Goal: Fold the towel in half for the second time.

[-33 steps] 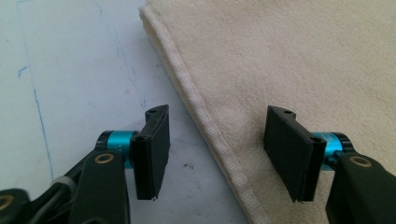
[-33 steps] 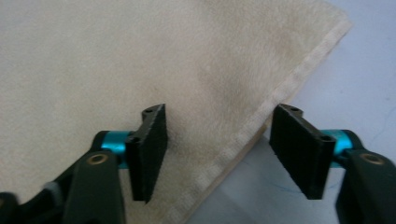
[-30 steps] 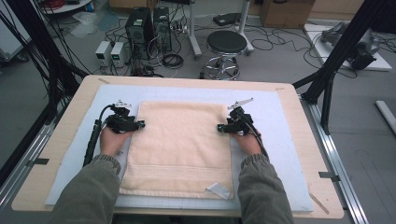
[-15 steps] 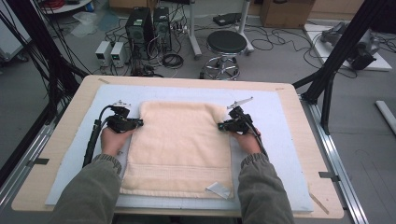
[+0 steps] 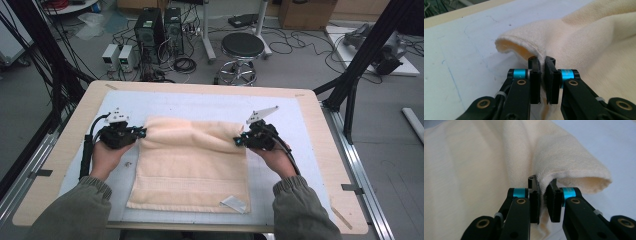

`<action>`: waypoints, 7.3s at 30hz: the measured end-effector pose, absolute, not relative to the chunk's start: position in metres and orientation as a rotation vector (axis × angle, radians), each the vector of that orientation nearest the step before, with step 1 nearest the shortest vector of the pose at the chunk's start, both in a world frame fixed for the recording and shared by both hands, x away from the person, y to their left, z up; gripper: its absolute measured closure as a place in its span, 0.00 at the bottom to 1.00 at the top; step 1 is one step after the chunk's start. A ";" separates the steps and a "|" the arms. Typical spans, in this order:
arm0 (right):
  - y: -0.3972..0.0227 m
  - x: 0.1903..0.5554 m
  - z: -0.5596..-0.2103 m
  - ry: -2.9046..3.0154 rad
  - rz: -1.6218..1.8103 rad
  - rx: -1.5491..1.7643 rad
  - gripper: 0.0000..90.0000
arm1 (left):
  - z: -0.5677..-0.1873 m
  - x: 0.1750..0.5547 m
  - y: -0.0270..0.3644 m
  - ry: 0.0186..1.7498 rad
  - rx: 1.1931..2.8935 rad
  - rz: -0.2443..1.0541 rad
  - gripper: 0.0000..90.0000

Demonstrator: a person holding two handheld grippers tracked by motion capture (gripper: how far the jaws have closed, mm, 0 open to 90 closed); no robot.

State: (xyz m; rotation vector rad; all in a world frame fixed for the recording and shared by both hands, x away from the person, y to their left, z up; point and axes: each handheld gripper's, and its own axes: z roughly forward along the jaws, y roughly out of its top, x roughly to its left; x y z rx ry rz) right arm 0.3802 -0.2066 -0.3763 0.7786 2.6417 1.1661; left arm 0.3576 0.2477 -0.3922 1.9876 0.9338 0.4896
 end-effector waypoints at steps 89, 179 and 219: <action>-0.200 0.274 -0.394 2.735 1.372 0.413 0.74 | -0.407 0.241 0.249 0.576 2.107 0.361 0.77; -0.210 0.355 -0.439 2.664 1.188 0.835 0.47 | -0.440 0.342 0.247 0.973 2.060 0.335 0.55; -0.201 0.444 -0.378 2.473 1.126 0.936 0.54 | -0.376 0.412 0.227 1.047 1.960 0.637 0.59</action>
